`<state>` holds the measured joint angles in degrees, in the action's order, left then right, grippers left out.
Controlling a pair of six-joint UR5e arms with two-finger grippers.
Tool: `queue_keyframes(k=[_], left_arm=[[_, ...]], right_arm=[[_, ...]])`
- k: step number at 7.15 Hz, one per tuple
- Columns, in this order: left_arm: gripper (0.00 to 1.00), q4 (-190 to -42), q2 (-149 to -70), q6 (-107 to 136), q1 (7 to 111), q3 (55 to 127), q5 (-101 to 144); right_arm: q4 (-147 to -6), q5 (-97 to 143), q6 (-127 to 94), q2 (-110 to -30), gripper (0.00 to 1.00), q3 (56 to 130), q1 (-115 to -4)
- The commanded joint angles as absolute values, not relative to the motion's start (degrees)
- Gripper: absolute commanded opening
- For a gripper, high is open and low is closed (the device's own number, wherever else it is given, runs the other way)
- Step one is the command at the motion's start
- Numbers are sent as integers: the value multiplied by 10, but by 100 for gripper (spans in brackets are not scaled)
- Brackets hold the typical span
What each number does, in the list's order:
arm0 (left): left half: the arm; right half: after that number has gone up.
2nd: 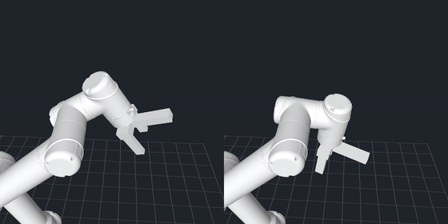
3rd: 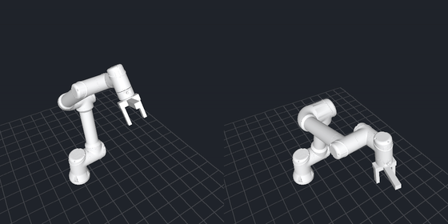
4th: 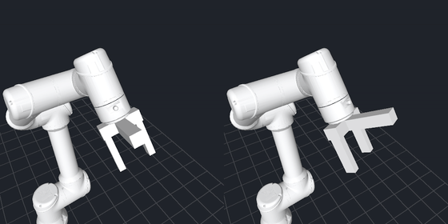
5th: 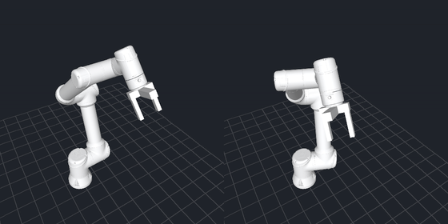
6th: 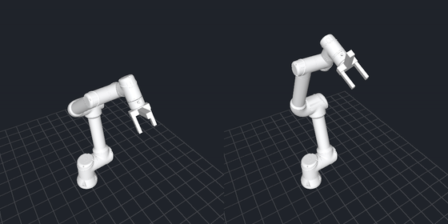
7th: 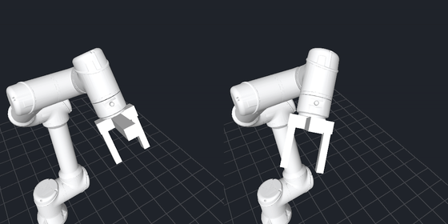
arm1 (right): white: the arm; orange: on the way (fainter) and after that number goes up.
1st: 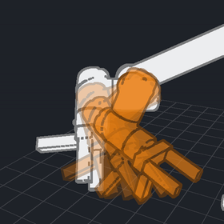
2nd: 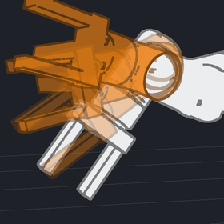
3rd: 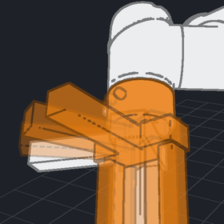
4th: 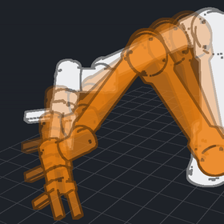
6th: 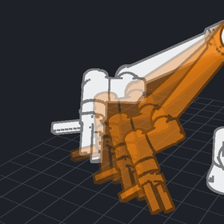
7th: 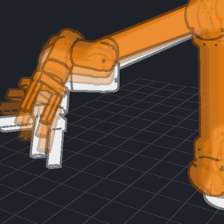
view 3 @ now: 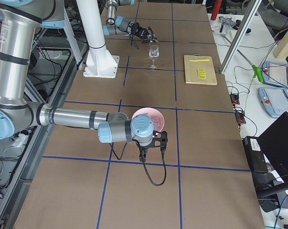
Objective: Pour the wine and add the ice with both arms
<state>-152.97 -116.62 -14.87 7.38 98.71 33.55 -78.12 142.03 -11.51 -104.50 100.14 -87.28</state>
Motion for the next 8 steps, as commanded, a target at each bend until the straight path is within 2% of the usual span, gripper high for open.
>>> queue_keyframes(k=[1,6,8], left_arm=[[0,-1516,-1165,-148,88,987,346],[0,-1478,-1162,-159,98,975,327],[0,-1468,-1187,-262,100,978,302]], right_arm=[[-780,1421,-115,-1045,100,1001,-873],[-780,1427,-115,-1043,100,1001,-873],[-780,1426,-115,-1042,100,1001,-873]])
